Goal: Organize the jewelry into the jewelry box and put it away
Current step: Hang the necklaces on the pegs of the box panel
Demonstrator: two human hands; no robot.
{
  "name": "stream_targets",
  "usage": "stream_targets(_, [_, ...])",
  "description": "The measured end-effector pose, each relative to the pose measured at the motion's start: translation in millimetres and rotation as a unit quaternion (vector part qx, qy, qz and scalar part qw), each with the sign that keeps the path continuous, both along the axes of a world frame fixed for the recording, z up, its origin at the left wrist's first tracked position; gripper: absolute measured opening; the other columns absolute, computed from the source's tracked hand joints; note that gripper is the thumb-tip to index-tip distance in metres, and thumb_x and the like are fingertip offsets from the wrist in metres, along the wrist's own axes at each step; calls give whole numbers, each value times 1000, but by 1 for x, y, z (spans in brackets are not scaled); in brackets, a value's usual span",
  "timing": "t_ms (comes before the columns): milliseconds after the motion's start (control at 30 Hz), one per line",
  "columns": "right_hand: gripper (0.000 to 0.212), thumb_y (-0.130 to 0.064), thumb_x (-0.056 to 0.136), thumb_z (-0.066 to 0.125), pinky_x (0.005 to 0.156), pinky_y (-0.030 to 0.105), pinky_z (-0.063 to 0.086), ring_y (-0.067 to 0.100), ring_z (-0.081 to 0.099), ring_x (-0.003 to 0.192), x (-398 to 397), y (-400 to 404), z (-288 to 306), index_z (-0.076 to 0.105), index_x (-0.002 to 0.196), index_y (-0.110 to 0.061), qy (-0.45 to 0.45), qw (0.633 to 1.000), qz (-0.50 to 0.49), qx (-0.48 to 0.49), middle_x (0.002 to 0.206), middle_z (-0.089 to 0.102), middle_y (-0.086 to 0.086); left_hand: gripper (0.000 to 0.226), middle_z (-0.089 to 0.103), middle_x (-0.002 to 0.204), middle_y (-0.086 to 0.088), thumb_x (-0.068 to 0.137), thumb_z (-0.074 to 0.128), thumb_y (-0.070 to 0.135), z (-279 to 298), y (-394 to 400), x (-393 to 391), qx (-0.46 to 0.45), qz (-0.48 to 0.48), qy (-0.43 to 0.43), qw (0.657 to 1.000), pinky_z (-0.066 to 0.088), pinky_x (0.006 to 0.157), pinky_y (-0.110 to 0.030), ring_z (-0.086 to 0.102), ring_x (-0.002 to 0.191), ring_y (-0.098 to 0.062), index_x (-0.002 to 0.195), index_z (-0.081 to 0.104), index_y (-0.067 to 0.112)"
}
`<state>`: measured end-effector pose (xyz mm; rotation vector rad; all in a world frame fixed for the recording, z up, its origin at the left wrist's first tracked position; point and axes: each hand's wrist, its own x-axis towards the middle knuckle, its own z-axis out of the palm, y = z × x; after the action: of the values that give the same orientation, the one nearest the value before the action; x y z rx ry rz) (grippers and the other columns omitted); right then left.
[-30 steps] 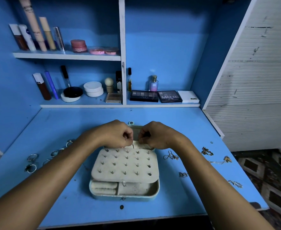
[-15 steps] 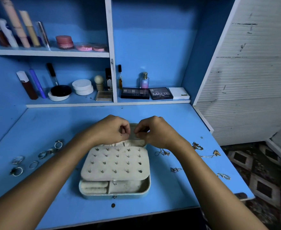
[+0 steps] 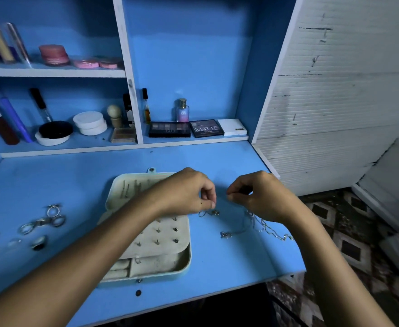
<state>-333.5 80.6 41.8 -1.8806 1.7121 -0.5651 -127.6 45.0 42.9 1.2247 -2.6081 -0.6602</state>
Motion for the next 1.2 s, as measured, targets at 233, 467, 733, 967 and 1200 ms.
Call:
stream_targets(233, [8, -22, 84, 78, 66, 12, 51, 4, 67, 78, -14, 21, -4, 77, 85, -30, 50, 997, 24, 59, 82, 72, -11, 7, 68, 72, 14, 80, 76, 33, -6, 12, -32, 37, -53, -96, 993, 54, 81, -32, 62, 79, -2, 80, 74, 26])
stream_targets(467, [7, -29, 82, 79, 64, 5, 44, -8, 60, 75, -7, 32, -7, 75, 83, -35, 85, 989, 52, 105, 82, 70, -18, 19, 67, 74, 16, 74, 79, 40, -8, 20, -42, 47, -43, -146, 987, 57, 77, -34, 64, 76, -4, 82, 73, 25])
stream_targets(733, [10, -31, 79, 82, 59, 6, 40, -6, 63, 78, -3, 33, -14, 77, 87, -33, 84, 988, 45, 125, 81, 71, -18, 8, 62, 72, 17, 81, 75, 31, -9, 22, -45, 48, -38, -157, 986, 56, 79, -33, 64, 81, -7, 82, 72, 24])
stream_targets(967, [13, -32, 78, 83, 64, 8, 45, -4, 63, 77, 0, 33, -18, 76, 88, -29, 62, 991, 34, 116, 83, 70, -15, 7, 65, 77, 12, 84, 64, 20, -6, 21, -42, 39, -20, -141, 989, 57, 77, -35, 64, 83, -10, 83, 71, 22])
stream_targets(1200, [8, -25, 85, 77, 60, 8, 45, 1, 62, 77, 2, 29, -20, 73, 81, -31, 59, 996, 29, 66, 87, 71, -8, 9, 59, 69, 19, 88, 64, 20, 6, 15, -33, 45, 17, -85, 995, 45, 63, -16, 59, 77, -4, 84, 72, 22])
